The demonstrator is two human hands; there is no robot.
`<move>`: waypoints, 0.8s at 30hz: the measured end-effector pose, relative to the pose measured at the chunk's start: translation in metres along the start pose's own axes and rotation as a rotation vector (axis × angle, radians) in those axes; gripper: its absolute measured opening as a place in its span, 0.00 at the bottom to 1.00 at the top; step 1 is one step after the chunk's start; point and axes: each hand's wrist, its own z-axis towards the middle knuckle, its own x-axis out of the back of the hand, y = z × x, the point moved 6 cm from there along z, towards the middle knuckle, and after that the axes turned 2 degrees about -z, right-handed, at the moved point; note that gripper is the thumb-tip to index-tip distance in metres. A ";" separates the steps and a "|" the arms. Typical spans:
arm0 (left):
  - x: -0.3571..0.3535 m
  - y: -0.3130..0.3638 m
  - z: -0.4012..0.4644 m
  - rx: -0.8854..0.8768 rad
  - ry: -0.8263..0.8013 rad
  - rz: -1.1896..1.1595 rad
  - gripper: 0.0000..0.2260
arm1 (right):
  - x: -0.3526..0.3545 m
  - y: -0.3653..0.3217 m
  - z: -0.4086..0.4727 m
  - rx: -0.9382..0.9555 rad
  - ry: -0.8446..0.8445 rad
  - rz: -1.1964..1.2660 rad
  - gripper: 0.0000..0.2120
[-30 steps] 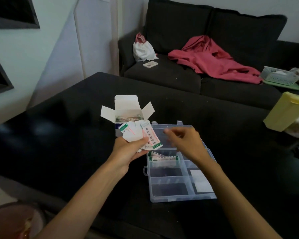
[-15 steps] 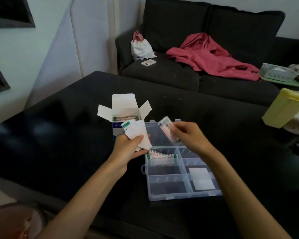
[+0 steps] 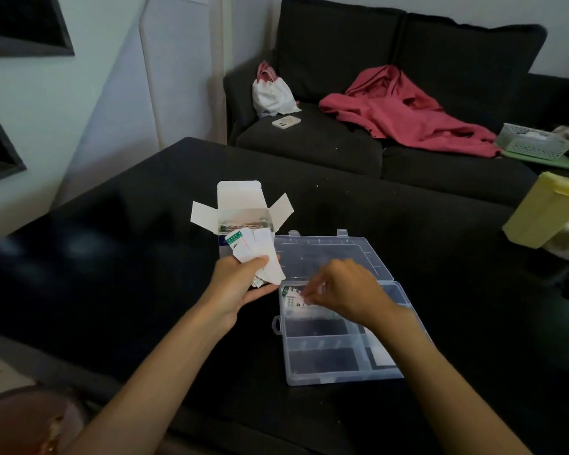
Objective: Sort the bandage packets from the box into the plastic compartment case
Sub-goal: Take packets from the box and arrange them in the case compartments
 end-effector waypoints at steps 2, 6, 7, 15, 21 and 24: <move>-0.001 -0.001 -0.001 0.019 -0.009 -0.018 0.11 | -0.001 0.000 0.002 0.010 -0.025 -0.051 0.09; -0.003 -0.004 -0.001 0.056 -0.037 -0.022 0.08 | 0.013 0.006 0.001 -0.066 0.097 0.058 0.08; -0.004 -0.005 -0.001 0.055 -0.043 -0.011 0.09 | 0.022 0.007 -0.001 -0.117 0.184 0.178 0.08; -0.023 -0.012 -0.008 0.110 -0.081 0.013 0.08 | 0.013 0.000 -0.008 -0.432 0.166 1.028 0.08; -0.021 -0.010 -0.006 0.171 -0.119 -0.154 0.07 | 0.027 0.016 -0.013 -0.433 0.117 1.085 0.12; -0.022 -0.012 -0.009 0.156 -0.130 -0.003 0.05 | 0.027 0.016 -0.013 -0.448 0.083 1.020 0.08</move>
